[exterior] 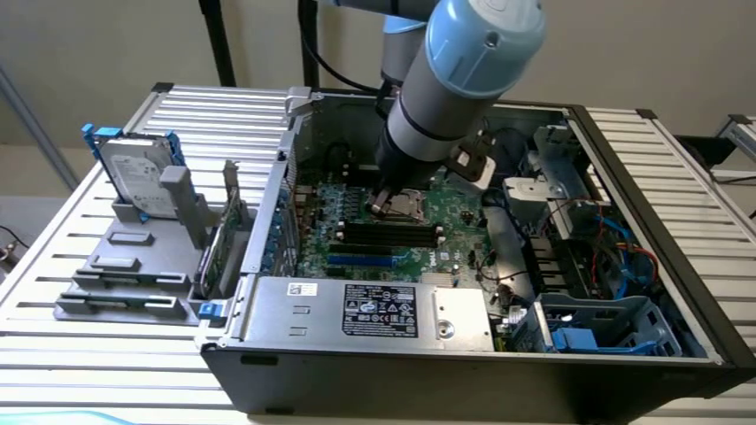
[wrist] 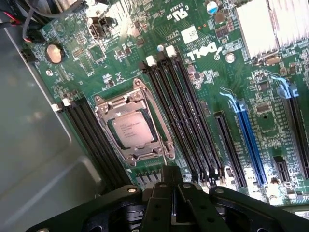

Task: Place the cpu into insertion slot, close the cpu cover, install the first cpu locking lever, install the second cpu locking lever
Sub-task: 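Install the second cpu locking lever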

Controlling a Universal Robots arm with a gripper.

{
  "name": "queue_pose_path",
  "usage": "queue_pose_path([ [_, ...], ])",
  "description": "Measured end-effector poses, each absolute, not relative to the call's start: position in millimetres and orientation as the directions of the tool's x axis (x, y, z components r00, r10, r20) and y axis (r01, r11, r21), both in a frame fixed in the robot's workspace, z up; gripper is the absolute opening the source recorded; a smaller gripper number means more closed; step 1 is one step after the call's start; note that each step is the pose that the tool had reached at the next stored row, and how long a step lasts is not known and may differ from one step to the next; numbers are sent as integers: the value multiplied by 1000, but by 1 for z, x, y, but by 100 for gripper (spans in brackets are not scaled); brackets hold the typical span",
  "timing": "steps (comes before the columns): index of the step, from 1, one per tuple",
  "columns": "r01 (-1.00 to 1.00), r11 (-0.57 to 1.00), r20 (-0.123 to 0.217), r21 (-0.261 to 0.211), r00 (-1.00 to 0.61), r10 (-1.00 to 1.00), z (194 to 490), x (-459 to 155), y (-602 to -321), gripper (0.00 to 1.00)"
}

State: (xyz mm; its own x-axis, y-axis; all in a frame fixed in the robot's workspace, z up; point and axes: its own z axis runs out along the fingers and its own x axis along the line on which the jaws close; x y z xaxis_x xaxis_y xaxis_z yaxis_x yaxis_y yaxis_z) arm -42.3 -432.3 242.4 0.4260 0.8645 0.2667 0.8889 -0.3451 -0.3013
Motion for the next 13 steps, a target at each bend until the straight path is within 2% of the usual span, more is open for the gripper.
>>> queue_pose_path([
  [13, 881, -360, 282, -307, 446, 850, 235, -47, -431, 11],
])
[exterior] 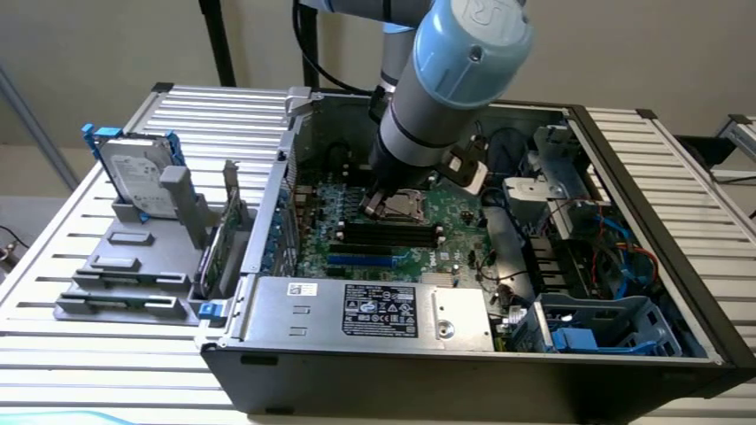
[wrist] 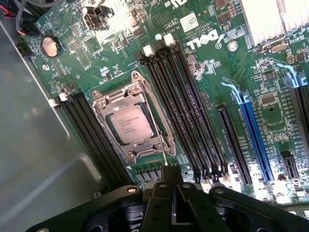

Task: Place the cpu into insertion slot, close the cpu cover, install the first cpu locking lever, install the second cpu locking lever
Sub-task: 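Install the second cpu locking lever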

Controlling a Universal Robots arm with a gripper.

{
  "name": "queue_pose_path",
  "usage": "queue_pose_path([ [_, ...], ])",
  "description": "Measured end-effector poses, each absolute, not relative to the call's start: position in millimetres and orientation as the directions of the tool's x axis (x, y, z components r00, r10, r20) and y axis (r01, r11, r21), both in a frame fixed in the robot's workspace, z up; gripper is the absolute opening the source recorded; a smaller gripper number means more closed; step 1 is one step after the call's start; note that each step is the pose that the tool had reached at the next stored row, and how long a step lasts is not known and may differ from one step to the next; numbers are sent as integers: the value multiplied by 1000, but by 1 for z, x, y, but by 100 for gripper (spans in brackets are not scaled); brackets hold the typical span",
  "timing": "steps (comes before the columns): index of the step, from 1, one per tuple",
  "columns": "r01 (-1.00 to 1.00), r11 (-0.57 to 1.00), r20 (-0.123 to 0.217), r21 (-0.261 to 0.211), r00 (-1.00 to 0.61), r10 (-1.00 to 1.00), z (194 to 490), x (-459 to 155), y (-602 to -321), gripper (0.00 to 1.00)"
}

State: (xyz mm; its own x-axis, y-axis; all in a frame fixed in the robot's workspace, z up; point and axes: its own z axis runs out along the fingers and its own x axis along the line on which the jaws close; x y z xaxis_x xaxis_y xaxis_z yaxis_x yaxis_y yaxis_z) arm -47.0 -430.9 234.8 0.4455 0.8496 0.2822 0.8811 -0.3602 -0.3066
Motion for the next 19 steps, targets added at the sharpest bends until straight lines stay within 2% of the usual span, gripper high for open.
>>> queue_pose_path([
  [19, 875, -383, 288, -295, 464, 838, 212, -57, -425, 11],
])
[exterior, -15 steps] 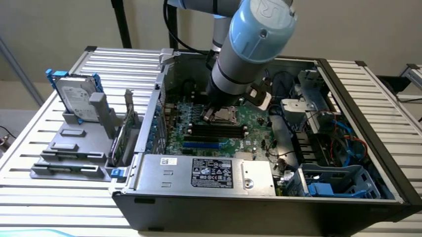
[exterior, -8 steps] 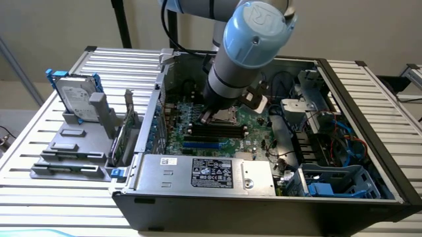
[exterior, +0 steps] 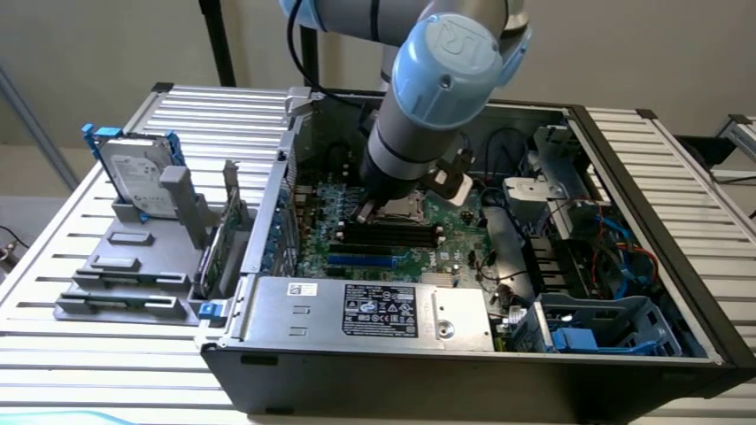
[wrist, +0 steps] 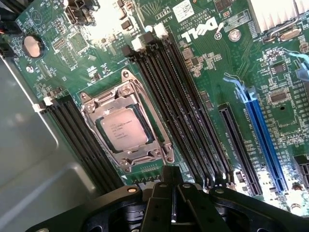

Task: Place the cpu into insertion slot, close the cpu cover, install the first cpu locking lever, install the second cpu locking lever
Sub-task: 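Install the second cpu locking lever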

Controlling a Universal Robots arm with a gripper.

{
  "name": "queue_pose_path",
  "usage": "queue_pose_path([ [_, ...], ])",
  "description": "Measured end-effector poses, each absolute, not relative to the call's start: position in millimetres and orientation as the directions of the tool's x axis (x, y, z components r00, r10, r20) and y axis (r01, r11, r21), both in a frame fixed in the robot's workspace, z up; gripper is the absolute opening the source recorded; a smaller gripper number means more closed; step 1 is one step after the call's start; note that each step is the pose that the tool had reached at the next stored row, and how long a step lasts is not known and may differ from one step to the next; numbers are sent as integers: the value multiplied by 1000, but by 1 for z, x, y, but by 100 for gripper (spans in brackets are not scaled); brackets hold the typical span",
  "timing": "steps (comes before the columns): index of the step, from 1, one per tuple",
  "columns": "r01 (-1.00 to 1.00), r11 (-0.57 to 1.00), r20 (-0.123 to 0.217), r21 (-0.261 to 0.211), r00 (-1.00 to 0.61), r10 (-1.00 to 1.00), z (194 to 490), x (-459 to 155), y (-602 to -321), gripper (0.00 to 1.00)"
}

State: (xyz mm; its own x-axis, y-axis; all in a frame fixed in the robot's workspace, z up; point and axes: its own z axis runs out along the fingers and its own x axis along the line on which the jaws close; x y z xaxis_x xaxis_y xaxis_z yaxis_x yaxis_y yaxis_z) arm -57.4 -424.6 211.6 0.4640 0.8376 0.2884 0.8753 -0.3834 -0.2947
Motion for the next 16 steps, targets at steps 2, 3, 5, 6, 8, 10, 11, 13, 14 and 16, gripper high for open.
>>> queue_pose_path([
  [2, 877, -383, 291, -291, 463, 838, 210, -59, -422, 11],
  [3, 877, -383, 292, -289, 462, 838, 209, -59, -421, 11],
  [5, 879, -384, 294, -283, 460, 838, 208, -60, -420, 11],
  [6, 880, -384, 293, -280, 460, 838, 207, -60, -419, 11],
  [8, 881, -385, 292, -274, 458, 840, 206, -60, -419, 11],
  [10, 882, -387, 288, -271, 458, 841, 206, -60, -419, 11],
  [11, 882, -387, 287, -271, 458, 842, 206, -60, -419, 11],
  [13, 882, -387, 287, -270, 458, 842, 210, -61, -419, 11],
  [14, 882, -387, 287, -270, 457, 842, 214, -61, -419, 11],
  [16, 882, -387, 287, -270, 458, 842, 223, -61, -419, 11],
])
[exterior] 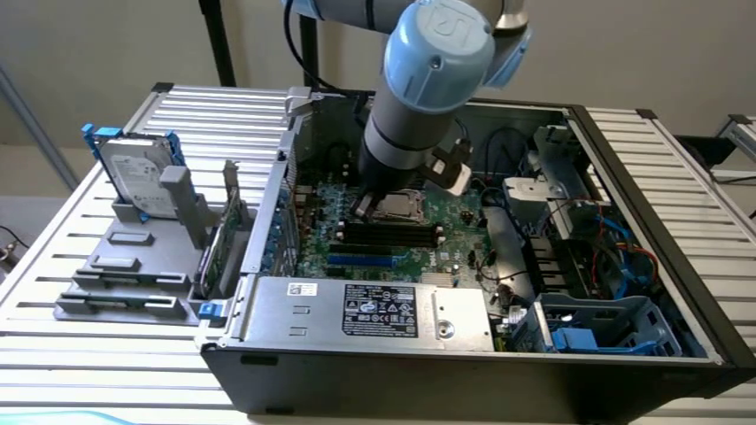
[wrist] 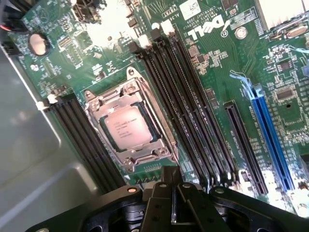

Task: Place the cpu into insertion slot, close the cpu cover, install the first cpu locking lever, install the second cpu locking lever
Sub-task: 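Install the second cpu locking lever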

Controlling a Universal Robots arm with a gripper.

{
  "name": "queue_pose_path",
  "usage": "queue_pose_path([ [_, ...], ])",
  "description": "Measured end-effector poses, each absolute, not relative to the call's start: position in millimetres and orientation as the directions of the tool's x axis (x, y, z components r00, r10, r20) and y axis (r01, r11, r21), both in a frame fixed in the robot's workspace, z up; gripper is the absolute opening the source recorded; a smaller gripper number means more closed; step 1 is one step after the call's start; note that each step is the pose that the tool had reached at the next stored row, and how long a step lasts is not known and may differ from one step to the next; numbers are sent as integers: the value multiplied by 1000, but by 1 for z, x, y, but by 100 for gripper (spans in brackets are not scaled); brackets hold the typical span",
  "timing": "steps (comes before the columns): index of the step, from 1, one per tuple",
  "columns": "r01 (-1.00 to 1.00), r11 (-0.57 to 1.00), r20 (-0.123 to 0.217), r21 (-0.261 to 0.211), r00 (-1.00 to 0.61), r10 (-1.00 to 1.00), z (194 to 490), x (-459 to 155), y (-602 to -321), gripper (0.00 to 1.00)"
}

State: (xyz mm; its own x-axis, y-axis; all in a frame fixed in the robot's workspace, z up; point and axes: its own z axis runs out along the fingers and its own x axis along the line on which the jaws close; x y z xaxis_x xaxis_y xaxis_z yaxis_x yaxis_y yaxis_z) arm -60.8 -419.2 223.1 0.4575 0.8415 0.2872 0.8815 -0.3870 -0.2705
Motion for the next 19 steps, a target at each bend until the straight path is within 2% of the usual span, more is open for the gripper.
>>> queue_pose_path([
  [7, 881, -388, 284, -269, 458, 842, 247, -59, -419, 11],
  [19, 878, -396, 284, -269, 465, 838, 238, -54, -427, 11],
])
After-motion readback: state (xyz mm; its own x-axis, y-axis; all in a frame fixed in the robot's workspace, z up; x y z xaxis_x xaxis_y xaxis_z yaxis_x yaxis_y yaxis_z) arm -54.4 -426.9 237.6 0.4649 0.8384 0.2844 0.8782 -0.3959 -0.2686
